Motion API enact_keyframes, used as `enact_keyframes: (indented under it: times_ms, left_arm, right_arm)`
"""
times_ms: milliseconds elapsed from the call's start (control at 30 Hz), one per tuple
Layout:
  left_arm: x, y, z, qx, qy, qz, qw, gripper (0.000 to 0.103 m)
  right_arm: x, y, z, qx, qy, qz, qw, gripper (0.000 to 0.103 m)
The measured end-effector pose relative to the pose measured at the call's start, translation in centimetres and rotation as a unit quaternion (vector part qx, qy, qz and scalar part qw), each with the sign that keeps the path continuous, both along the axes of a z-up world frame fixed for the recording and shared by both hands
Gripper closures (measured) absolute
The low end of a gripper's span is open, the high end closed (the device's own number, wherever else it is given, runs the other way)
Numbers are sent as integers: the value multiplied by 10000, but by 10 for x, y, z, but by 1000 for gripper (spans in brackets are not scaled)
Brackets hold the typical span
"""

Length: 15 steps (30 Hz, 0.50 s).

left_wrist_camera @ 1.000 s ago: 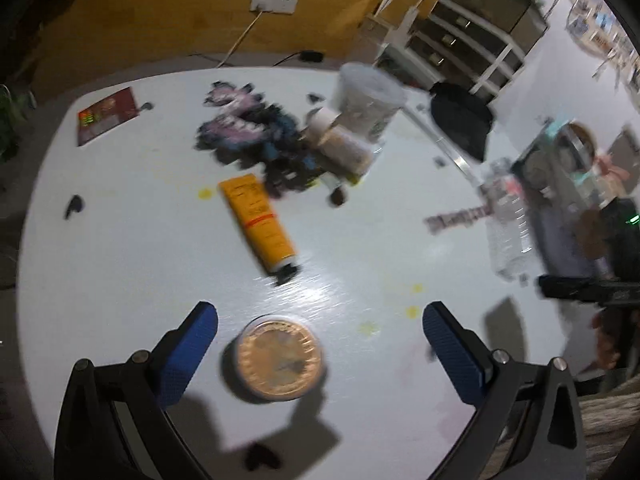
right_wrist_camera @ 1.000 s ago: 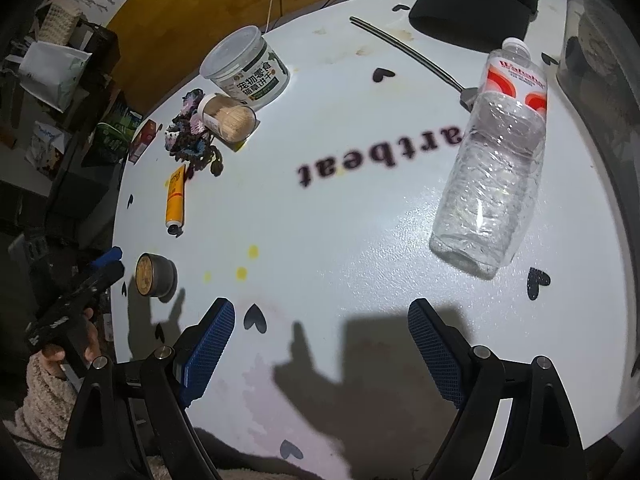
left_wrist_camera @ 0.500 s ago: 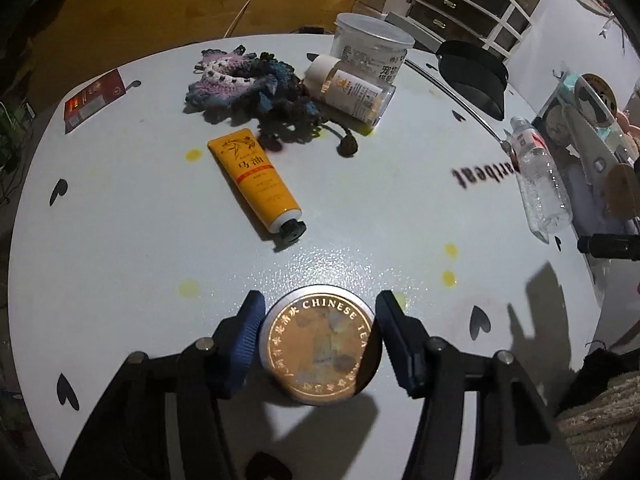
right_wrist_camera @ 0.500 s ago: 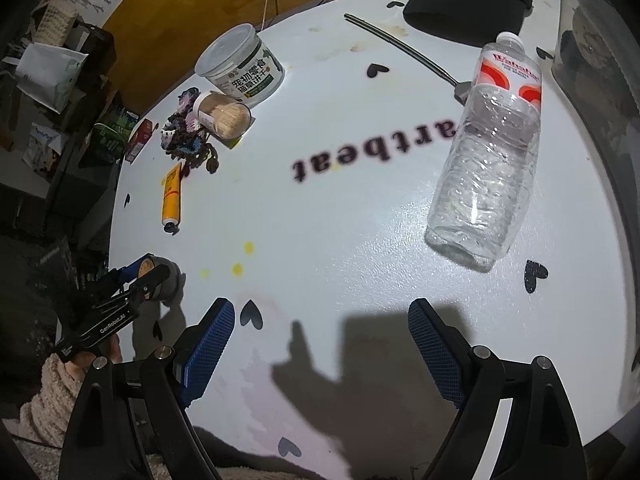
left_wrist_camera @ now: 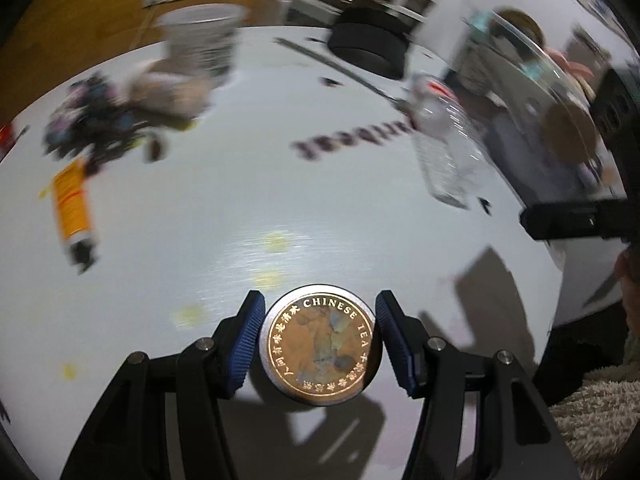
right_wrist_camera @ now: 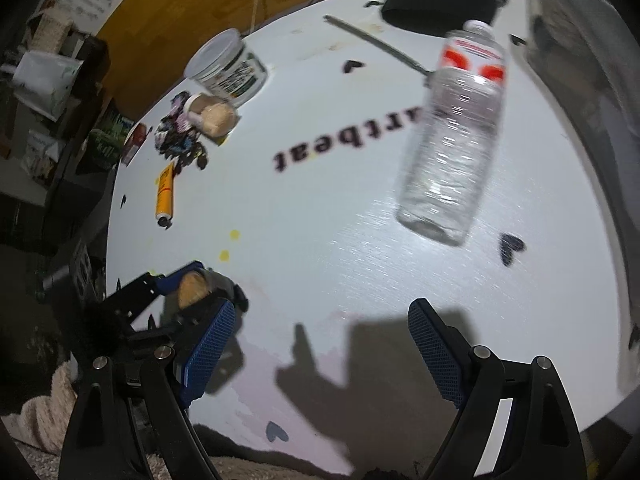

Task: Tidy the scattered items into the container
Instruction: 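Lift the tin and carry it toward the clear container with the left gripper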

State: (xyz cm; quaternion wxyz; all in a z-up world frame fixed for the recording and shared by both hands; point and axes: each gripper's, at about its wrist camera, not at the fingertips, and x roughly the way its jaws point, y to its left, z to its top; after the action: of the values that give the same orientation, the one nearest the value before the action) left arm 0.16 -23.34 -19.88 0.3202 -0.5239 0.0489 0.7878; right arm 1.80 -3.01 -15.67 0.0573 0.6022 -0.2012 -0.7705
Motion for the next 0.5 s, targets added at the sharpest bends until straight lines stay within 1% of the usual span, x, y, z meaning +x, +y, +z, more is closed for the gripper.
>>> enact_keyframes:
  times_ms: [67, 133, 233, 367, 500]
  left_arm:
    - [9, 15, 3, -83, 177, -200, 9996, 44]
    - [17, 24, 8, -206, 476, -331, 9981, 36]
    - [23, 25, 8, -375, 654, -382, 9964, 35]
    - [24, 14, 3, -462, 637, -193, 9967, 35]
    - [19, 9, -1, -403, 543, -61, 9977, 35]
  right_arm:
    - [7, 9, 0, 1, -11, -116, 9999, 14]
    - [14, 17, -1, 4, -21, -213, 9998, 14]
    - [22, 25, -4, -6, -65, -304, 9995, 14]
    - [33, 29, -7, -40, -105, -301, 9995, 14]
    - [42, 32, -7, -48, -57, -276, 9996, 15]
